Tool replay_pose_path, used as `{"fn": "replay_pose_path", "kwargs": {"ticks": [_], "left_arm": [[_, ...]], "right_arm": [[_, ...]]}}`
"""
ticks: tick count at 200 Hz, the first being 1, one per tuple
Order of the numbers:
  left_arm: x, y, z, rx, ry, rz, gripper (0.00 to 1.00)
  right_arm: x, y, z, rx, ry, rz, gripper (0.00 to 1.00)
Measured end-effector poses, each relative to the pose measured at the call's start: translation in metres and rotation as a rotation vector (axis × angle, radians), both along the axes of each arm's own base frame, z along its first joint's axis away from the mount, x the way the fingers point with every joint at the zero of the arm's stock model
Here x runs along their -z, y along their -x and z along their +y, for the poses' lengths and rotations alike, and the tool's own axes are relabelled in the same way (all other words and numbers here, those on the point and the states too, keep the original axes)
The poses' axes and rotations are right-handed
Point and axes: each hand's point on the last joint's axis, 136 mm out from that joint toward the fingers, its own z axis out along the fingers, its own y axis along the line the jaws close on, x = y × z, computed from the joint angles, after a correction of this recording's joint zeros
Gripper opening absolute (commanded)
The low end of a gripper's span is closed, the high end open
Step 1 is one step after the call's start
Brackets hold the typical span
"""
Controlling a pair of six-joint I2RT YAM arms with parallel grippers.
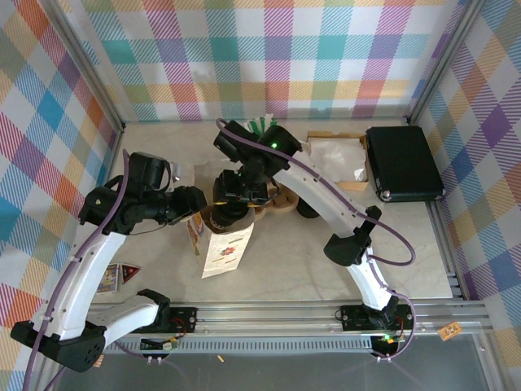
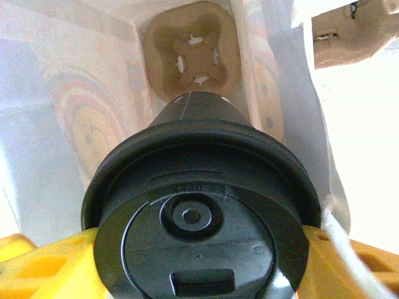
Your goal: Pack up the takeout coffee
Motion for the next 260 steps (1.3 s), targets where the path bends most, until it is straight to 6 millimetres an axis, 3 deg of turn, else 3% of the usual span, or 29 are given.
{"fn": "replay_pose_path", "kwargs": {"ticks": [30,71,192,225,260], "left_arm": [[0.003,-0.001,0.005,-0.018,-0.042,0.033,0.18],[0.007,-0.003,0.007,0.004,-0.086,0.065,0.0],[-0.006,0.008,-0.032,0.176,0.1,0.057,0.0],[0.007,0.012,-0.034,0.171,0.132,0.064,0.0],[0.008,0.014,-0.029,0.129,0.143,0.02,0.0]], "right_arm": [[-0.001,0.002,0.005,-0.009,-0.01,-0.011,0.21],[-0.001,0.001,0.004,-0.006,-0.003,-0.024,0.21],[0.003,0.0,-0.006,0.02,0.044,-0.025,0.21],[0.004,0.0,-0.008,0.025,0.057,-0.03,0.21],[0.004,-0.002,-0.009,0.018,0.063,-0.043,0.2]]}}
